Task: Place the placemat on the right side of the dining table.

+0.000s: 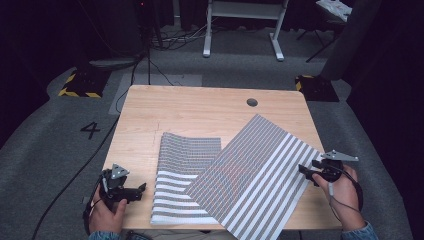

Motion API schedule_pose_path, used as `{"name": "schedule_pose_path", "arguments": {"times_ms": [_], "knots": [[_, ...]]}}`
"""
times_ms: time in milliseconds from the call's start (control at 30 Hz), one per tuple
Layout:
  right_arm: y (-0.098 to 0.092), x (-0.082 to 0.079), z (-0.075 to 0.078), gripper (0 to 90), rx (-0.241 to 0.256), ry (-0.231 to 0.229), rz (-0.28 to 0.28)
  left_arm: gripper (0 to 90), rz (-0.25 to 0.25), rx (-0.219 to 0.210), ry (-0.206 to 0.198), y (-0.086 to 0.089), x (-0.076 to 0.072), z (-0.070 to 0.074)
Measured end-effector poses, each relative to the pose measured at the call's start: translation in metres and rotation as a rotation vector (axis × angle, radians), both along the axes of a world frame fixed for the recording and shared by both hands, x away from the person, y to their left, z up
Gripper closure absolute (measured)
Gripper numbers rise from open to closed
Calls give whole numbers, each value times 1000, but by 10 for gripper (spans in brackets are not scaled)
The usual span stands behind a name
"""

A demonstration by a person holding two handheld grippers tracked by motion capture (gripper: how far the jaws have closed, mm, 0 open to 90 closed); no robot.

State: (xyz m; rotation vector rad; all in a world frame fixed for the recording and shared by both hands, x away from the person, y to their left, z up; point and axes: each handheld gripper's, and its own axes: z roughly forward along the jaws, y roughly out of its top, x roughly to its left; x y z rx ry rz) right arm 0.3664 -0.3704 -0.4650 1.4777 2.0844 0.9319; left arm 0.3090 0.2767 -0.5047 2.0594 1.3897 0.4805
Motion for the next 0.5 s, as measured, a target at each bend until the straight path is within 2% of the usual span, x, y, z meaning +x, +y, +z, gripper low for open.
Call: {"name": "schedule_pose_path", "arguments": {"times_ms": [67, 133, 167, 267, 400, 500], "knots": [[-8, 4, -9, 344, -28, 24, -46, 1, 0, 0, 0, 0, 0, 0], [-10, 5, -12, 338, -32, 32, -57, 1, 0, 0, 0, 0, 0, 0], [-13, 8, -19, 307, -40, 59, -88, 1, 0, 1, 0, 0, 0, 0], [-14, 9, -24, 271, -52, 84, -98, 1, 0, 0, 0, 0, 0, 0], [-10, 10, -28, 220, -56, 55, -123, 1, 0, 0, 0, 0, 0, 0], [-9, 12, -30, 221, -58, 41, -123, 1, 0, 0, 0, 0, 0, 0]]}}
